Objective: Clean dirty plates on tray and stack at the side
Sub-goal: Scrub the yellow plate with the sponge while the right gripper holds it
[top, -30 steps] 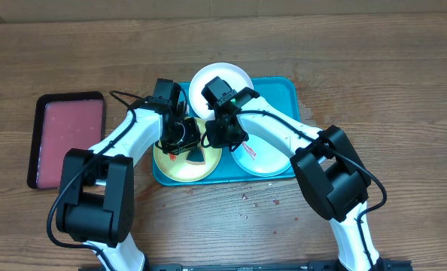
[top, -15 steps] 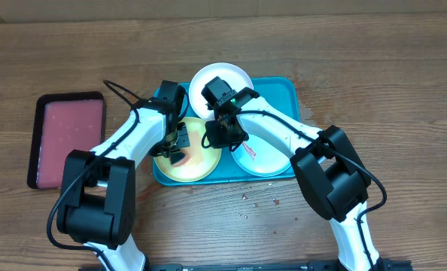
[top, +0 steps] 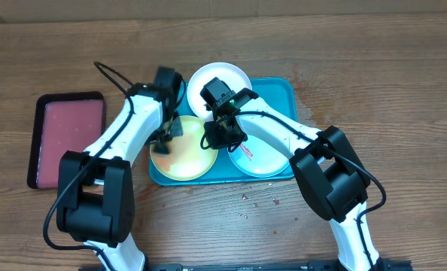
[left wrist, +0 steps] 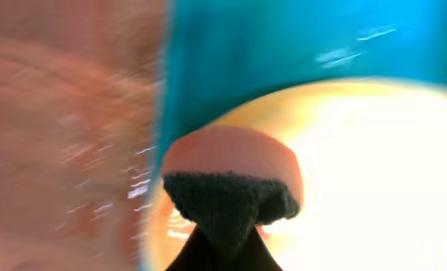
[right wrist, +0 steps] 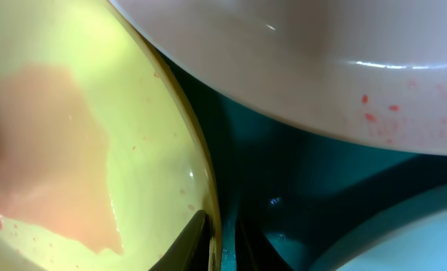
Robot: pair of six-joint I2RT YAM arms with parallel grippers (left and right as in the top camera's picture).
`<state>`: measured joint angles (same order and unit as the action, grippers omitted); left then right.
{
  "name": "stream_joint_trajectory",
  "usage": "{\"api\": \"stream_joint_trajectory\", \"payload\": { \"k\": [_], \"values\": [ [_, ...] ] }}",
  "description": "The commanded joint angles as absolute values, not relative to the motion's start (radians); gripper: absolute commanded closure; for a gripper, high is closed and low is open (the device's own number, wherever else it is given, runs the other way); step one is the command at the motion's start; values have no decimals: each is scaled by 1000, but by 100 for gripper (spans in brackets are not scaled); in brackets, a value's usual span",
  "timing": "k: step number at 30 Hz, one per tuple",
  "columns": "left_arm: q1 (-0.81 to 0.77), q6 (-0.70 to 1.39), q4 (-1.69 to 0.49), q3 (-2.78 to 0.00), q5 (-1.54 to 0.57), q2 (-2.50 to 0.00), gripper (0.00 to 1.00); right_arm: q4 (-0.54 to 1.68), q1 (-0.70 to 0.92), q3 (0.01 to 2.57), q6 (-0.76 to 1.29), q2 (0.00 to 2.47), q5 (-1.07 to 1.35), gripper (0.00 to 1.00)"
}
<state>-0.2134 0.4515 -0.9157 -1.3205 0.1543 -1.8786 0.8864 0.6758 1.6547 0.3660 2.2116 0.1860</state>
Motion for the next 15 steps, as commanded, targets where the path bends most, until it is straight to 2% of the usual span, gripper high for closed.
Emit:
{"api": "stream_joint_trajectory", "payload": {
  "k": [1,6,15],
  "values": [
    [-212,414,-875,-1332,-128,-1893,95,887,678,1642,363,2233,176,86],
    [-217,419,-797,-1276,-170,-1894,96,888,678,1642,363,2233,176,86],
    [-216,419,-682,-1140,-125,-1894,96,888,678,1642,363,2233,176,86]
  ]
}}
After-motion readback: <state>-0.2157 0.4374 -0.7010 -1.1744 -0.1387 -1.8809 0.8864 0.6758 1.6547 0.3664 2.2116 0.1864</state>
